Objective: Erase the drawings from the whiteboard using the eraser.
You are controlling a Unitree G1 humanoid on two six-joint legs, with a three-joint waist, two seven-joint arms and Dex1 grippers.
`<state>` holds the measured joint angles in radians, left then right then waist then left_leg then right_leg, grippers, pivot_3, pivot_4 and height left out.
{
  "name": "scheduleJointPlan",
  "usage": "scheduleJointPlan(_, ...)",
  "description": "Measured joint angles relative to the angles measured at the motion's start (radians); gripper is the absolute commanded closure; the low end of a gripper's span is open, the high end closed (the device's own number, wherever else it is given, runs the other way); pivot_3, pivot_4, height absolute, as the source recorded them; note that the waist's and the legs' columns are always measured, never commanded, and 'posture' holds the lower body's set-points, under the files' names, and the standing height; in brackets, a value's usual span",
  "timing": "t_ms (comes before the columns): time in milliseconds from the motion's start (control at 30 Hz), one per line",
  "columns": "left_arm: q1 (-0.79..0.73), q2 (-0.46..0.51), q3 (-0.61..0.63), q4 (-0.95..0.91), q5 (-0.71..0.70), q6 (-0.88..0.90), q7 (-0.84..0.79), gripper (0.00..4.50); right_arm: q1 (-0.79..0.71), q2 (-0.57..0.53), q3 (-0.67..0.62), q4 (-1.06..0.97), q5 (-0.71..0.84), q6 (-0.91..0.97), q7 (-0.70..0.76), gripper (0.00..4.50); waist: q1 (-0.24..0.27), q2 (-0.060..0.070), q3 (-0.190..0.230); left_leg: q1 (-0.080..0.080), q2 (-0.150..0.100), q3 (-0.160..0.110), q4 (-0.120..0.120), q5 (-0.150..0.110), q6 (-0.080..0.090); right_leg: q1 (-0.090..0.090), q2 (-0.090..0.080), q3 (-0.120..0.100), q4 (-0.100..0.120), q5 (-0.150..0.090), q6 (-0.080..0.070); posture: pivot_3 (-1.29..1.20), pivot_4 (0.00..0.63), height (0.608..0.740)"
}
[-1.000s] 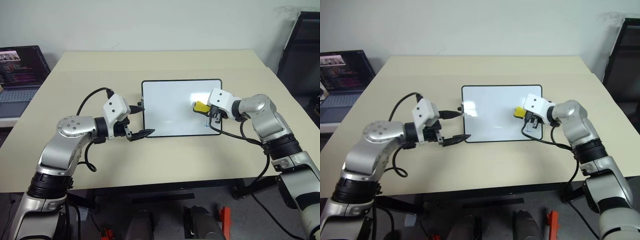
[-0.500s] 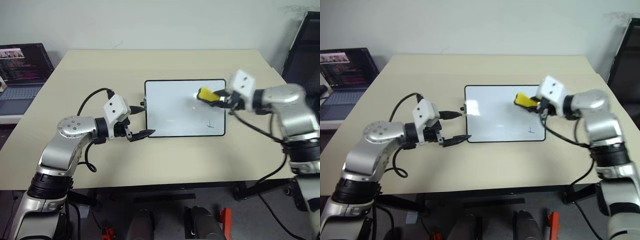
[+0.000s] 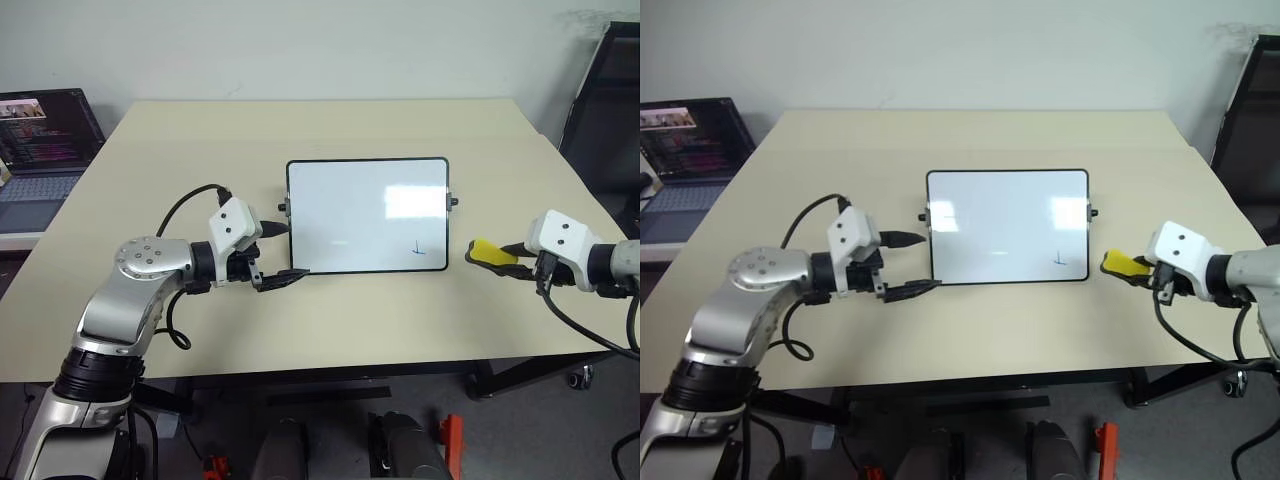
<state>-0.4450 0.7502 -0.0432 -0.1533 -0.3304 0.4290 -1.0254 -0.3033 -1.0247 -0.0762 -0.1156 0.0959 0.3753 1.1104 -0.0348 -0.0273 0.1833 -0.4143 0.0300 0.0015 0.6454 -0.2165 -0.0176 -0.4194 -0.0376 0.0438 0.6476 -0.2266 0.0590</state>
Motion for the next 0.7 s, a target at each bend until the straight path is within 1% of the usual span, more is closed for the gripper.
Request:
scheduleJointPlan(367,0.004,0.003,0.001,0.0,0.003,0.0,-0.006,0.0,-0.007,-0.021,0.0,0.016,0.004,-0.037,-0.002,3.54,0.003,0.0,0.0,0.0,0.0,0.0,0.0,0.0,0.0,0.0,0.0,0.0,-0.001,0.0,0.001,0.0,0.15,0.74)
scheduleJointPlan(500,0.016,0.009,0.007,0.0,0.003,0.0,0.003,0.0,-0.05,-0.021,0.012,0.047,0.002,-0.046,-0.008,3.54,0.002,0.0,0.0,0.0,0.0,0.0,0.0,0.0,0.0,0.0,0.0,0.0,0.0,0.0,0.0,0.0,0.15,0.74)
scheduleJointPlan(700,0.021,0.009,0.011,0.0,0.003,-0.001,0.014,0.0,-0.064,-0.02,0.022,0.058,0.002,-0.058,-0.011,3.54,0.005,0.0,0.0,-0.001,0.0,0.0,0.0,0.0,0.0,0.0,0.0,0.0,-0.001,0.0,0.0,0.0,0.15,0.74)
